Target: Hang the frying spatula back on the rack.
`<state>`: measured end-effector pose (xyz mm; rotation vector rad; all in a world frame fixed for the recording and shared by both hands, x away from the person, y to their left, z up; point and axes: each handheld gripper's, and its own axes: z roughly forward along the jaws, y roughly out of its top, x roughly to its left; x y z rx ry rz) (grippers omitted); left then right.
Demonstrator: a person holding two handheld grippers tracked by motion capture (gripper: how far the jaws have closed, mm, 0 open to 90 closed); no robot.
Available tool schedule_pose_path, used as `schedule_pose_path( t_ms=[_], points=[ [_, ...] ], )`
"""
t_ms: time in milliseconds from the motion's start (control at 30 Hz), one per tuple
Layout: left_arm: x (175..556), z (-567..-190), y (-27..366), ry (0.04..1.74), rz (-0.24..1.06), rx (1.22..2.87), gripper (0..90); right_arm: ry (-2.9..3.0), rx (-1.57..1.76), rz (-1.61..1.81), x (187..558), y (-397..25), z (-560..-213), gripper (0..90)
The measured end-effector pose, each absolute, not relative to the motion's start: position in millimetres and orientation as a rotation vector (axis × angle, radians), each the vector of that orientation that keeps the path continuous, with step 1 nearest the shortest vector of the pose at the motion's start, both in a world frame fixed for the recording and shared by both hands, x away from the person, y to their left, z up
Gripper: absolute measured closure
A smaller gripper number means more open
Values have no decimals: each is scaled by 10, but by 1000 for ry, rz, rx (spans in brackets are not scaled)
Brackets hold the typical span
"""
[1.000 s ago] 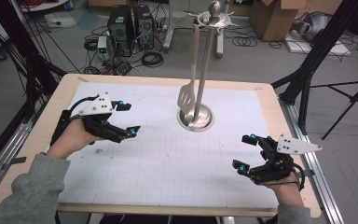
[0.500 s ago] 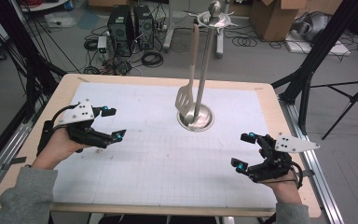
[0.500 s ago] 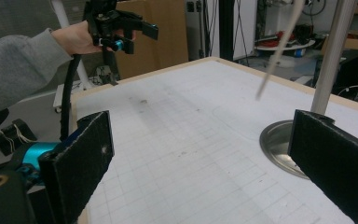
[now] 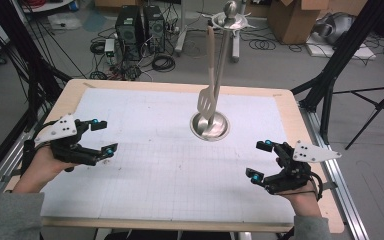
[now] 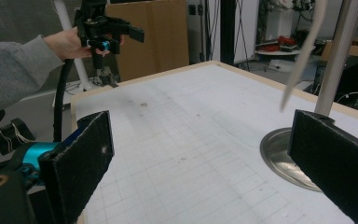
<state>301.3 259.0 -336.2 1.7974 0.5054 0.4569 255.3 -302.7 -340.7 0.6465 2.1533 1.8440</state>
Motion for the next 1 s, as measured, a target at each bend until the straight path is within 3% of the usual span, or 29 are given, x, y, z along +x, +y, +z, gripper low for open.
schedule_pose_path(
  t_ms=[1000],
  points=[
    [2681, -3559, 3314, 718, 632, 1662, 181, 2125, 693, 1832, 2630, -3067, -3464, 58]
  ],
)
